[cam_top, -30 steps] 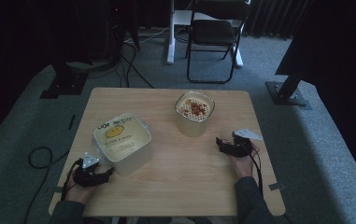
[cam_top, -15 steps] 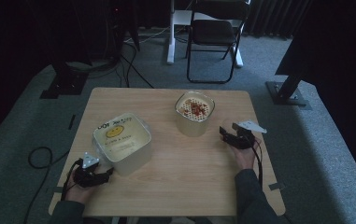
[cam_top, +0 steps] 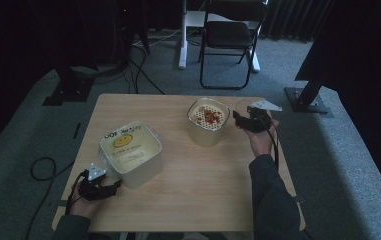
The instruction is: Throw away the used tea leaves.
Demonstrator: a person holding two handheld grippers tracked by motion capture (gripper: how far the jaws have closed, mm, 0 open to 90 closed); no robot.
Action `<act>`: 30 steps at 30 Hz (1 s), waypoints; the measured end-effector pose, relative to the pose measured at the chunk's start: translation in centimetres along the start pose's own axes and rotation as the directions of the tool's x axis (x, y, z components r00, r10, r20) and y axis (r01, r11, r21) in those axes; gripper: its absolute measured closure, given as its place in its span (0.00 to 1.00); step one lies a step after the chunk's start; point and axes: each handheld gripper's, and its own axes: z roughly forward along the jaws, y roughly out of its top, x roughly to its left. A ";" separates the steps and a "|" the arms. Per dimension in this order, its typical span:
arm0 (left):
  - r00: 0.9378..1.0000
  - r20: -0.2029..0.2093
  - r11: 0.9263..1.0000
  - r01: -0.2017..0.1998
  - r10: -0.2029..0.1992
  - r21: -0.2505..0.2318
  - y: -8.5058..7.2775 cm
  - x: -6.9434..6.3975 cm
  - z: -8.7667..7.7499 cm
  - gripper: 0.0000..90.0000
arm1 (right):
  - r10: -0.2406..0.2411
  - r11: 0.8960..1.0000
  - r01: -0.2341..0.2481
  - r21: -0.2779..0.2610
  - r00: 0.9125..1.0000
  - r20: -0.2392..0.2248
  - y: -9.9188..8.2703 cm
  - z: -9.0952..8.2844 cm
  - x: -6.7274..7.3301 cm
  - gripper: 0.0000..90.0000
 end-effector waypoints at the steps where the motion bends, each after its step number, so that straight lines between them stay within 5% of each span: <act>1: 1.000 0.000 1.000 0.000 0.000 0.000 0.0 0.0 0.0 0.32 | 0.000 1.000 0.000 0.000 1.000 0.000 0.0 0.0 0.0 0.39; 10: 1.000 0.004 1.000 0.002 -0.002 -0.002 0.0 0.1 0.0 0.32 | -0.096 0.993 0.092 0.069 0.994 0.058 2.8 1.6 0.4 0.39; 22: 1.000 0.004 1.000 0.001 -0.001 -0.003 0.0 0.1 0.0 0.32 | -0.219 0.973 0.207 0.102 0.969 0.115 5.8 2.3 1.0 0.40; 23: 1.000 0.004 1.000 0.001 -0.001 -0.003 0.0 0.1 0.0 0.32 | -0.240 0.968 0.228 0.107 0.963 0.122 5.9 2.4 1.1 0.40; 24: 1.000 0.004 1.000 0.001 -0.001 -0.004 0.0 0.1 0.0 0.32 | -0.291 0.952 0.272 0.138 0.947 0.139 6.1 2.5 1.2 0.42; 25: 1.000 0.005 1.000 0.001 -0.001 -0.003 0.0 0.1 0.0 0.32 | -0.291 0.952 0.272 0.138 0.947 0.139 6.1 2.5 1.2 0.42; 26: 1.000 0.005 1.000 0.001 -0.001 -0.003 0.0 0.1 0.0 0.32 | -0.343 0.933 0.315 0.175 0.925 0.164 6.4 2.6 1.4 0.42; 30: 1.000 0.005 1.000 0.003 -0.003 -0.005 0.0 0.1 0.0 0.32 | -0.376 0.918 0.341 0.202 0.910 0.173 6.7 2.7 1.5 0.43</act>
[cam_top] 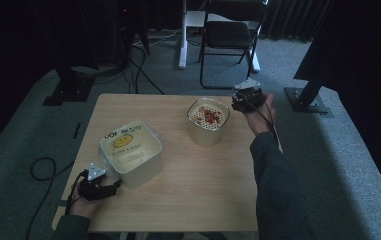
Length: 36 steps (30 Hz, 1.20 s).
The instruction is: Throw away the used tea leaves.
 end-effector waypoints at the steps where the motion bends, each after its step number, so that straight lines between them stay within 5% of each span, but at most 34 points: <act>1: 1.000 0.000 1.000 -0.001 0.001 0.001 0.0 0.0 0.0 0.32 | -0.018 1.000 0.018 0.005 1.000 0.008 0.1 0.0 0.0 0.43; 9: 1.000 0.000 1.000 -0.002 0.002 0.001 0.0 0.0 0.0 0.32 | -0.118 0.993 0.117 0.024 0.992 0.035 1.6 -0.4 0.5 0.44; 22: 1.000 0.001 1.000 -0.002 0.002 -0.002 0.0 0.0 0.0 0.32 | -0.053 0.999 0.053 -0.009 0.999 -0.014 3.3 -0.6 -0.1 0.44; 31: 1.000 0.002 1.000 -0.002 0.002 -0.002 0.0 0.0 0.0 0.32 | -0.086 0.996 0.086 -0.017 0.996 0.003 5.4 -1.2 -0.5 0.44; 36: 1.000 0.001 1.000 -0.004 0.004 -0.001 -0.1 0.0 0.0 0.32 | -0.076 0.997 0.076 -0.011 0.997 -0.015 5.0 -0.8 -0.3 0.44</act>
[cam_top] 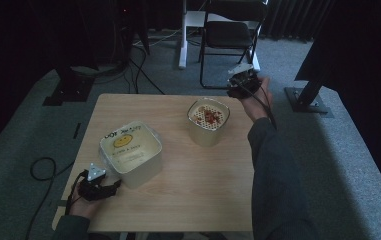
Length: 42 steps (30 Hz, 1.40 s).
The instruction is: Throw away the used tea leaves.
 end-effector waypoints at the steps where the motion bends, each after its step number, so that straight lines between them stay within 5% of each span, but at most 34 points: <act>1: 1.000 0.001 1.000 0.001 -0.001 0.000 0.0 0.0 0.0 0.32 | -0.003 1.000 0.003 -0.004 1.000 -0.002 -0.1 0.1 0.1 0.44; 8: 1.000 0.001 1.000 0.003 -0.003 -0.002 0.0 0.0 0.0 0.32 | -0.057 0.998 0.057 0.026 0.998 -0.004 -1.1 1.1 1.3 0.44; 10: 1.000 0.001 1.000 0.003 -0.003 -0.002 0.0 0.0 0.0 0.32 | -0.125 0.991 0.124 0.054 0.992 0.027 -1.2 1.4 1.9 0.44; 14: 1.000 0.001 1.000 0.004 -0.004 -0.003 0.0 0.0 0.0 0.32 | -0.174 0.982 0.170 0.082 0.983 0.049 -1.3 1.6 2.4 0.44; 17: 1.000 0.001 1.000 0.003 -0.003 -0.002 0.0 0.0 0.0 0.32 | -0.225 0.969 0.215 0.124 0.971 0.075 -1.4 1.9 2.8 0.44; 18: 1.000 0.001 1.000 0.003 -0.003 -0.002 0.0 0.0 0.0 0.32 | -0.262 0.958 0.247 0.144 0.960 0.098 -1.5 2.0 3.0 0.44; 20: 1.000 0.002 1.000 0.003 -0.003 -0.002 0.0 0.0 0.0 0.32 | -0.262 0.958 0.247 0.144 0.960 0.098 -1.5 2.0 3.0 0.44; 22: 1.000 0.001 1.000 0.004 -0.004 -0.003 0.0 0.0 0.0 0.32 | -0.320 0.939 0.300 0.167 0.941 0.111 -1.6 2.1 3.4 0.44; 30: 1.000 0.002 1.000 0.003 -0.003 -0.002 0.0 0.0 0.0 0.32 | -0.421 0.896 0.386 0.219 0.896 0.142 -1.7 2.3 4.0 0.44; 42: 1.000 0.002 1.000 0.002 -0.002 -0.001 0.0 0.0 0.0 0.32 | -0.475 0.869 0.435 0.237 0.867 0.151 -1.2 2.2 4.7 0.44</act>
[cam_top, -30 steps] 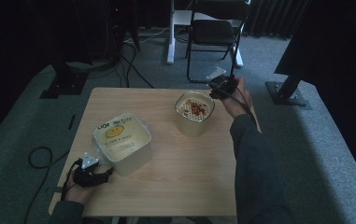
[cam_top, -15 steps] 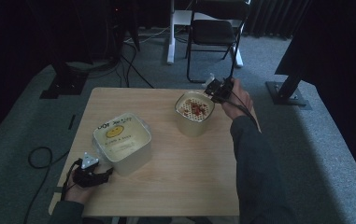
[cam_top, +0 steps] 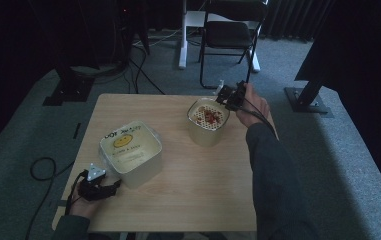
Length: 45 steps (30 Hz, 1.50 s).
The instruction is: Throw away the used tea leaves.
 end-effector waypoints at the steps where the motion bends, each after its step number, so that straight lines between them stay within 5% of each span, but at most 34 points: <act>1: 1.000 0.000 1.000 0.000 0.000 0.000 0.0 0.0 0.0 0.32 | -0.004 1.000 0.004 0.002 1.000 0.002 0.1 0.0 0.0 0.44; 10: 1.000 0.000 1.000 -0.001 0.001 0.000 0.0 0.0 0.0 0.32 | -0.142 0.989 0.140 0.048 0.988 0.052 0.6 0.0 0.8 0.44; 17: 1.000 0.000 1.000 -0.002 0.002 0.001 0.0 0.0 0.0 0.32 | -0.267 0.961 0.258 0.095 0.959 0.093 1.0 -0.2 1.5 0.44; 19: 1.000 0.001 1.000 -0.002 0.002 0.003 0.0 0.0 0.0 0.32 | -0.313 0.947 0.301 0.113 0.944 0.108 1.2 -0.3 1.7 0.44; 20: 1.000 0.001 1.000 -0.002 0.002 0.003 0.0 0.0 0.0 0.32 | -0.313 0.947 0.301 0.113 0.944 0.108 1.2 -0.3 1.7 0.44; 22: 1.000 0.000 1.000 -0.001 0.001 0.002 0.0 0.0 0.0 0.32 | -0.373 0.925 0.358 0.127 0.919 0.125 1.5 -0.4 2.2 0.44; 25: 1.000 -0.001 1.000 -0.001 0.001 -0.001 0.0 0.0 0.0 0.32 | -0.415 0.907 0.396 0.147 0.899 0.141 1.7 -0.3 2.6 0.45; 26: 1.000 -0.001 1.000 -0.001 0.001 -0.001 0.0 0.0 0.0 0.32 | -0.415 0.907 0.396 0.147 0.899 0.141 1.7 -0.3 2.6 0.45; 28: 1.000 0.000 1.000 0.000 0.000 -0.001 0.0 0.0 0.0 0.32 | -0.468 0.880 0.442 0.175 0.870 0.155 1.6 -0.2 3.0 0.45; 30: 1.000 0.000 1.000 0.000 0.000 -0.001 0.0 0.0 0.0 0.32 | -0.531 0.844 0.496 0.203 0.826 0.189 1.7 -0.3 3.6 0.45; 31: 1.000 0.000 1.000 0.000 0.000 -0.001 0.0 0.0 0.0 0.32 | -0.531 0.844 0.496 0.203 0.826 0.189 1.7 -0.3 3.6 0.45; 32: 1.000 -0.001 1.000 0.000 0.000 -0.001 0.0 0.0 0.0 0.32 | -0.546 0.834 0.510 0.209 0.815 0.193 1.7 -0.3 3.8 0.45; 33: 1.000 -0.001 1.000 0.000 0.000 -0.001 0.0 0.0 0.0 0.32 | -0.580 0.813 0.540 0.220 0.786 0.214 1.8 -0.4 4.1 0.45; 36: 1.000 -0.002 1.000 -0.001 0.001 -0.001 0.0 0.0 0.0 0.32 | -0.603 0.796 0.560 0.231 0.765 0.226 1.9 -0.5 4.4 0.45; 37: 1.000 -0.001 1.000 0.000 0.000 -0.001 0.0 0.0 0.0 0.32 | -0.603 0.796 0.560 0.231 0.765 0.226 1.9 -0.5 4.4 0.45; 41: 1.000 -0.001 1.000 0.000 0.000 -0.001 0.0 0.0 0.0 0.32 | -0.636 0.771 0.587 0.247 0.734 0.238 2.0 -0.6 4.5 0.45; 42: 1.000 -0.001 1.000 0.000 0.000 -0.001 0.0 0.0 0.0 0.32 | -0.636 0.771 0.587 0.247 0.734 0.238 2.0 -0.6 4.5 0.45; 45: 1.000 -0.001 1.000 -0.001 0.000 -0.002 0.0 0.0 0.0 0.32 | -0.652 0.757 0.600 0.258 0.717 0.248 2.1 -0.6 4.6 0.45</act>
